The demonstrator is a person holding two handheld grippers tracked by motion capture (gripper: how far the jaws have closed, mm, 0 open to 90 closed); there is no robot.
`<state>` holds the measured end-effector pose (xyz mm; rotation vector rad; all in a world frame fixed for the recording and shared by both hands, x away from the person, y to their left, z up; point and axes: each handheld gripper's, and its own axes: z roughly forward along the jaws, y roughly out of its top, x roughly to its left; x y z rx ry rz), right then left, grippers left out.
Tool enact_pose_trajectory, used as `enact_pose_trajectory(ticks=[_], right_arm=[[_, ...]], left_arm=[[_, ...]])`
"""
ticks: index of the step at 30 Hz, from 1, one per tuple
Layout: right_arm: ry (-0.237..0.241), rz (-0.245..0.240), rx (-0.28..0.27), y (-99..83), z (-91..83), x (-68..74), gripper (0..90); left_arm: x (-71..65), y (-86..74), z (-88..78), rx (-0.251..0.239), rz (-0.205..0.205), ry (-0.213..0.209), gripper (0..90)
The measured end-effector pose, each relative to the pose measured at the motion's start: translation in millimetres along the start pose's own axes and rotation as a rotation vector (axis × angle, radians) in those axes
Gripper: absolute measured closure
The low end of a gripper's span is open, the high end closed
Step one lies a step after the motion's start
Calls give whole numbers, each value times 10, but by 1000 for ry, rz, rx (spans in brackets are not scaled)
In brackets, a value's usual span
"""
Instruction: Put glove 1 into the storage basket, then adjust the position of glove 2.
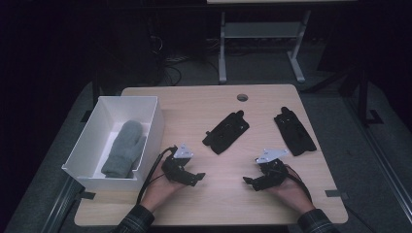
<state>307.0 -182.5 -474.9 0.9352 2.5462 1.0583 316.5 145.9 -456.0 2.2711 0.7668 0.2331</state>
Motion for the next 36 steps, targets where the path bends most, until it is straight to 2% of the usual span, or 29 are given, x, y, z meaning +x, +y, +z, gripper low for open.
enact_pose_trajectory(ticks=[3, 5, 6, 9, 13, 15, 17, 20, 23, 30, 36], right_arm=[[-2, 6, -9, 46, -38, -28, 174], [-12, 3, -18, 73, -61, -52, 192], [-18, 0, -22, 83, -68, -67, 205], [-35, 10, -14, 108, -88, -127, 260], [-51, 25, -13, 134, -120, -229, 422], [-42, 26, -4, 142, -133, -298, 507], [-55, 31, -1, 144, -145, -375, 556], [-77, 64, -19, 146, -190, -511, 613], [-116, 74, -35, 149, -250, -668, 700], [-202, 138, -72, 145, -391, -1035, 884], [-313, 206, -99, 117, -508, -1333, 900]], left_arm=[[3, -82, 33, 13, 11, -5, 150], [-26, -120, 54, 32, 56, 28, 150], [-36, -137, 65, 30, 65, 34, 150], [-36, -162, 70, 11, 59, 24, 138], [-7, -216, 75, -35, 71, 9, 127], [-3, -231, 78, -48, 74, 8, 127], [-2, -230, 78, -48, 74, 7, 127], [-5, -230, 78, -48, 72, 9, 127], [-5, -229, 78, -48, 71, 9, 128], [-5, -221, 78, -41, 68, 10, 128], [-6, -220, 79, -42, 67, 11, 128]])
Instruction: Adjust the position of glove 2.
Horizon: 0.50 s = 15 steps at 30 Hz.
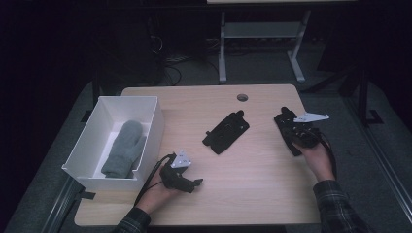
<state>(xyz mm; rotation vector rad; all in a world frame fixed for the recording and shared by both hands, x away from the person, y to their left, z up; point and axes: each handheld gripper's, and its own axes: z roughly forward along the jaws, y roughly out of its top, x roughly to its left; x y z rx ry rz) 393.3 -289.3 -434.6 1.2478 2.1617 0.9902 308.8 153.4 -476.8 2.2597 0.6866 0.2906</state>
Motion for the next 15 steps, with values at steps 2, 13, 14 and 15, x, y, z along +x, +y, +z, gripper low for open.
enact_pose_trajectory(ticks=[2, 13, 14, 15], right_arm=[[-33, 21, 5, -21, 10, -109, 900], [-83, 85, 54, -247, -1, -425, 900], [-89, 84, 67, -274, 9, -435, 900], [-87, 87, 79, -296, 22, -447, 900]], left_arm=[[0, 0, 0, 0, 0, 0, 128], [4, 15, 20, -3, -8, 7, 128], [5, 16, 20, -2, -7, 9, 128], [4, 16, 20, -2, -8, 9, 128]])
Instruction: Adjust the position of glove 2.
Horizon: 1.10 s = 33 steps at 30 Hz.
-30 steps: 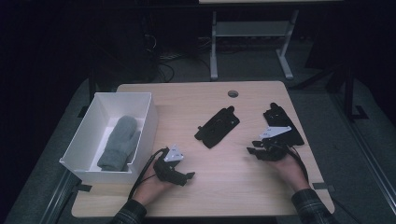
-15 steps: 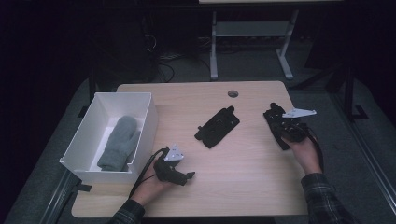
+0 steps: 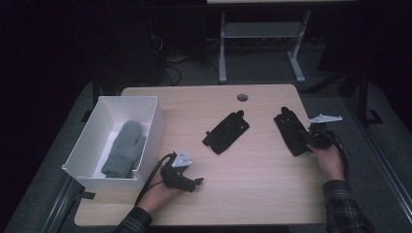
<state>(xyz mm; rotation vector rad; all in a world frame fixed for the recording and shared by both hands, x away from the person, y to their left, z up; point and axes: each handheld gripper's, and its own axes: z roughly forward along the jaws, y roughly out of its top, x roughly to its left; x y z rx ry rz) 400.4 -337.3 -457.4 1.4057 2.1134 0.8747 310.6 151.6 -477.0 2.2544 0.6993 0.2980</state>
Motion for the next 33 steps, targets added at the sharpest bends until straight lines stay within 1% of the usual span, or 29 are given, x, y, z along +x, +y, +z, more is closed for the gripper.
enact_pose_trajectory(ticks=[2, 4, 7, 12, 14, 19, 21, 24, 26, 31, 33], right_arm=[[-4, 2, 22, -25, 33, -5, 900], [-8, -10, 42, -36, 69, 6, 900], [-15, -22, 48, -31, 82, 34, 900], [19, -28, 52, -38, 69, 82, 900], [44, -34, 48, -47, 62, 131, 900], [103, -93, 60, -59, 24, 303, 900], [130, -111, 73, -60, 5, 363, 900], [159, -127, 76, -81, -26, 478, 900], [190, -135, 78, -92, -42, 564, 900], [248, -195, 83, -112, -83, 798, 900], [278, -211, 87, -132, -108, 889, 900]], left_arm=[[-1, 0, 0, 0, -1, 0, 128], [0, 0, 0, 0, -1, 0, 128], [0, -1, 0, 0, -1, 0, 128], [0, 0, 0, 0, -1, 0, 128], [0, 0, 0, 0, -1, 0, 127], [0, -1, 0, 0, -1, 0, 128], [0, -1, 0, -1, 0, 0, 128], [0, -1, -1, 0, 0, 0, 128], [1, -1, -1, 1, 1, 0, 128], [0, -1, 0, -1, 0, 0, 128], [0, -2, 3, -4, -1, 0, 128]])
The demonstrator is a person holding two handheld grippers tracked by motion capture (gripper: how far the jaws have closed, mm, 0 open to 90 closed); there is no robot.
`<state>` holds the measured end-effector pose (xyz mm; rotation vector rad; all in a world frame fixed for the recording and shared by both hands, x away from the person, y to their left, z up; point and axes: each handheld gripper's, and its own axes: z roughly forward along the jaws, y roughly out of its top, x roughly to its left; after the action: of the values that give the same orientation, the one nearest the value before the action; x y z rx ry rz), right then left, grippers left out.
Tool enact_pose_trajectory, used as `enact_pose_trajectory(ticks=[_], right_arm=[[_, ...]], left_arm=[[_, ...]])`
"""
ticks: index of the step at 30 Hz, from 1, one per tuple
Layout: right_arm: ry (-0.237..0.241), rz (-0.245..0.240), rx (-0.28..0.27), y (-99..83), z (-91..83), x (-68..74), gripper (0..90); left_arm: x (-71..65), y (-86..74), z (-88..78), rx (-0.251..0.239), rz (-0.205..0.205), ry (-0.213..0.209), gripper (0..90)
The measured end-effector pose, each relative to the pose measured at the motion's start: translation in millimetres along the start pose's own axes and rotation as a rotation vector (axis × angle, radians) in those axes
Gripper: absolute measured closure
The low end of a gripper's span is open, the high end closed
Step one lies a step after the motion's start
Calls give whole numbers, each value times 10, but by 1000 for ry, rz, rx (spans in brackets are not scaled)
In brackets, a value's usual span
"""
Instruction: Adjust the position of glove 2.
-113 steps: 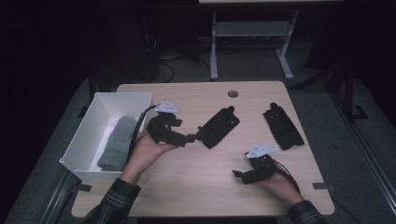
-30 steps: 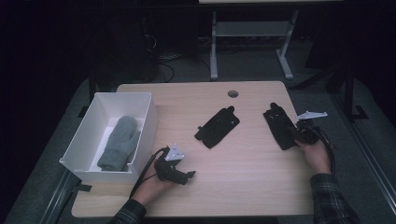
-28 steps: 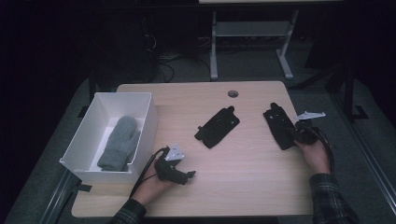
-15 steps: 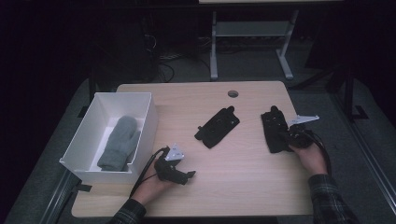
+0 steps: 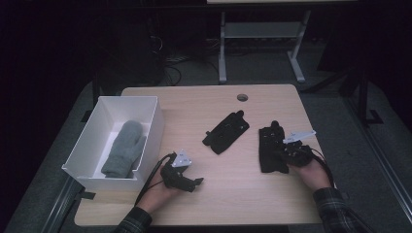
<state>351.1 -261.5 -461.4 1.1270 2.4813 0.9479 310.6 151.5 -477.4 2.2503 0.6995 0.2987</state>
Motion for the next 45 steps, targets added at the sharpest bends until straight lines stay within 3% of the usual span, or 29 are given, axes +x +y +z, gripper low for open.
enact_pose_trajectory(ticks=[8, 17, 20, 24, 28, 31, 33, 45], right_arm=[[87, -75, 16, -51, -48, 366, 900], [155, -129, 42, -136, -141, 613, 900], [138, -131, 13, -91, -196, 606, 900], [87, -114, -28, 16, -200, 477, 900], [71, -98, -14, 104, -76, 339, 900], [68, -104, 38, 95, 42, 305, 900], [74, -99, 39, 71, 64, 305, 900], [136, -167, 42, 37, 50, 644, 900]], left_arm=[[0, -1, 1, -2, 0, 1, 128], [1, 0, 0, -1, 1, 0, 128], [-4, -1, 5, -7, -6, 0, 128], [2, 1, 2, -1, 2, 2, 128], [2, 1, 2, -1, 2, 2, 128], [1, 1, 1, 0, 0, 2, 128], [1, 2, 1, 0, 0, 2, 128], [1, 1, 4, -2, 0, 3, 128]])
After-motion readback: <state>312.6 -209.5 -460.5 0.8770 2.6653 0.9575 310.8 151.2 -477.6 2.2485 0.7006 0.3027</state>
